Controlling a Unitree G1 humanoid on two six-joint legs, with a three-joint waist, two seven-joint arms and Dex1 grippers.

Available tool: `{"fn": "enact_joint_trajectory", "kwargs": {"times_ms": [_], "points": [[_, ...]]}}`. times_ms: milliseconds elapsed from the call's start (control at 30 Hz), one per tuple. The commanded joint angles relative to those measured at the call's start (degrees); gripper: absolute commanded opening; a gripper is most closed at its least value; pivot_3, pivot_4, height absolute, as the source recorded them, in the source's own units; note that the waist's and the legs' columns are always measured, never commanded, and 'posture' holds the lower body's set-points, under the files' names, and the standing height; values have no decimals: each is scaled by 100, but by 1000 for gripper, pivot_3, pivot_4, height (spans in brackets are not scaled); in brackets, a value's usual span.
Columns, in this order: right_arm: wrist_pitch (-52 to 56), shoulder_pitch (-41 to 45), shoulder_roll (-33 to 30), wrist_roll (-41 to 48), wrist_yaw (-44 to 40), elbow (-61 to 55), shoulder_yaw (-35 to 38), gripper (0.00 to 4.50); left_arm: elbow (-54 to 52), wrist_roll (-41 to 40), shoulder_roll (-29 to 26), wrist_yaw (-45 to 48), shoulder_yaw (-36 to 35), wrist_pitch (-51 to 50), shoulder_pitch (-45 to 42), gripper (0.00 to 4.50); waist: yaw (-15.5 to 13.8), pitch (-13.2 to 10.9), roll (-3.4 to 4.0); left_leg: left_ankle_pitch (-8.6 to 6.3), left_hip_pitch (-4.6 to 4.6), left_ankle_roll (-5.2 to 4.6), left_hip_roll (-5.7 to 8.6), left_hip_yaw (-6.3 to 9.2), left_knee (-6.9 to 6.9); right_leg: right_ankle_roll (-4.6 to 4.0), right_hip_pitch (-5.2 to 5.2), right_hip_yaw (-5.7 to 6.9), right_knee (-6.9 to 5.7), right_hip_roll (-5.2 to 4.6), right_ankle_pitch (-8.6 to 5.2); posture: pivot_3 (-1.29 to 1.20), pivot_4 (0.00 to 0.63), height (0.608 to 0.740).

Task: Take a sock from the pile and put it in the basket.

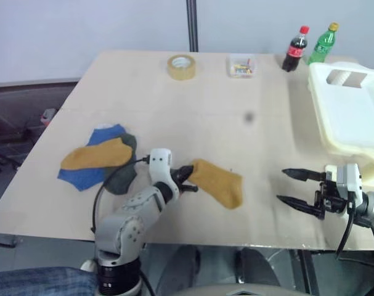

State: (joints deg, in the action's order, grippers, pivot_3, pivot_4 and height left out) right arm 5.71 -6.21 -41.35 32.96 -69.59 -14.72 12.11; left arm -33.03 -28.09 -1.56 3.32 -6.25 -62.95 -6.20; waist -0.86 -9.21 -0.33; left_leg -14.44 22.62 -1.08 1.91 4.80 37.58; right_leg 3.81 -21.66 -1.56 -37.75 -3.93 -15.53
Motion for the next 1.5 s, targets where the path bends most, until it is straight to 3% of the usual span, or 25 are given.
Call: {"fn": "enact_joint_trajectory", "kwargs": {"times_ms": [33,467,767,1100,1500], "points": [[-192,29,-79,-49,-130,54,74,3475,-450,108,479,-663,-26,-121,43,98,3,-1,-3,0,0,0,0,-1,0,0,0,-1,0,0,0,0,150,738],[-118,-107,-270,20,-109,-60,335,3475,29,-57,1049,-1101,193,140,116,98,-8,-3,-4,0,1,0,1,0,-1,0,0,1,3,4,0,0,150,738],[375,-721,-599,366,-15,-704,990,3475,354,-517,1599,-1384,682,673,486,98,-29,1,-1,0,2,0,2,0,-1,0,3,0,6,0,-1,0,150,738],[937,-913,-1053,860,-328,-882,1530,3475,466,-1091,1645,-1907,1324,1149,993,98,-75,14,9,0,0,-2,7,0,1,0,7,1,7,-4,-1,0,150,738],[1130,-910,-1067,898,-554,-903,1323,3475,144,-1618,1736,-3096,2116,2226,1559,98,-133,19,14,-2,0,-4,3,-4,1,-1,7,-3,11,-3,-3,0,150,738]]}}
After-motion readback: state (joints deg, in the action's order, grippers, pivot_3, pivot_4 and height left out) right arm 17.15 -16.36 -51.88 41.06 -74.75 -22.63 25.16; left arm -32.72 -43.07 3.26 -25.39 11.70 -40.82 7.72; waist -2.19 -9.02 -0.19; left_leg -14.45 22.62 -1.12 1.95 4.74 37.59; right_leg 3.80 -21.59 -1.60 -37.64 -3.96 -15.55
